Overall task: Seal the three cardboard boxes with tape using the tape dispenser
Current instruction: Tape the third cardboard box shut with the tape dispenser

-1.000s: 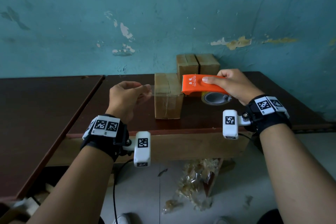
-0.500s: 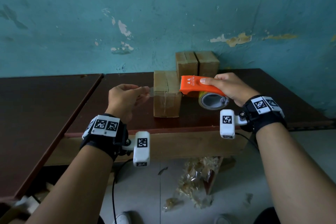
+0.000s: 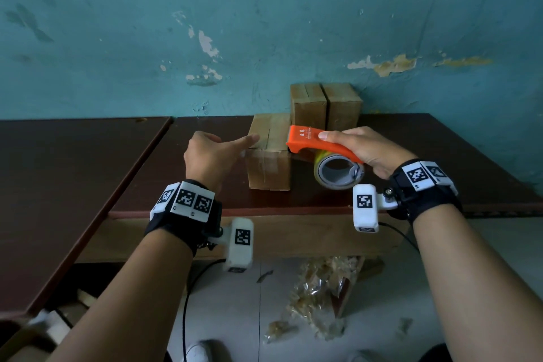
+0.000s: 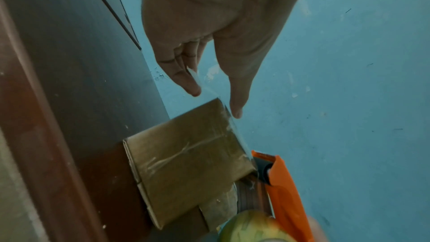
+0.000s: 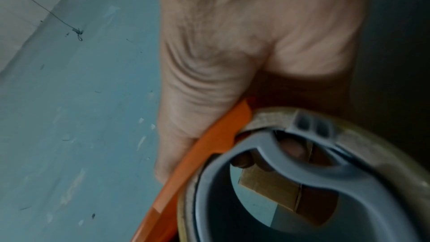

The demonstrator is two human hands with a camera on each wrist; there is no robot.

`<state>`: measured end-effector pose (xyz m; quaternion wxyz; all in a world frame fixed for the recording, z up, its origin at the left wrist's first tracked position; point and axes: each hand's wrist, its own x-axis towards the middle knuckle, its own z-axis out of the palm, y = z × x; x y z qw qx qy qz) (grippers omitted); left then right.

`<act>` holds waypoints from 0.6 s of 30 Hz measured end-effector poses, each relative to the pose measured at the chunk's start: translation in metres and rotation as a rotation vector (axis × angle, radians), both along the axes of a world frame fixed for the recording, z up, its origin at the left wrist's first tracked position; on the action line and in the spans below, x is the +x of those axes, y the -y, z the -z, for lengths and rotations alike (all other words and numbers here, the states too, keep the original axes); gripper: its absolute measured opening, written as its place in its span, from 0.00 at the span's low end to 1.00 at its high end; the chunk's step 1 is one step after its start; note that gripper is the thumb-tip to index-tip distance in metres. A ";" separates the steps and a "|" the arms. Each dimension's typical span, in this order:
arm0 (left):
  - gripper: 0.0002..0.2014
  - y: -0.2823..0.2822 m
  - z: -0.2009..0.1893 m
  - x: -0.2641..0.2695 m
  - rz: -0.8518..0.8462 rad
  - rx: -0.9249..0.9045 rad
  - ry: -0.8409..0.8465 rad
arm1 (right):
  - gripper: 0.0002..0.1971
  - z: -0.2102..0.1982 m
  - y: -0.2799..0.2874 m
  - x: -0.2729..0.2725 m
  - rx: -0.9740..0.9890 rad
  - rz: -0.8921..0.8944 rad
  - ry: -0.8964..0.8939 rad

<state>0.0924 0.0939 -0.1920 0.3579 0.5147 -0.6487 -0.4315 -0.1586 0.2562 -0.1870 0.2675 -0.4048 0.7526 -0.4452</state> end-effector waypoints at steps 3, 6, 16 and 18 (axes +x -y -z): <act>0.45 -0.005 -0.003 -0.003 -0.012 -0.019 0.024 | 0.38 0.002 0.005 0.008 0.006 -0.020 -0.002; 0.41 -0.003 -0.004 -0.003 -0.022 -0.018 0.019 | 0.34 0.006 0.011 0.018 -0.009 -0.035 -0.005; 0.56 -0.002 -0.005 -0.006 -0.031 0.075 0.050 | 0.36 0.016 0.020 0.030 -0.044 -0.057 0.008; 0.56 -0.004 -0.005 -0.008 -0.029 0.070 0.048 | 0.36 0.017 0.019 0.029 -0.035 -0.059 0.012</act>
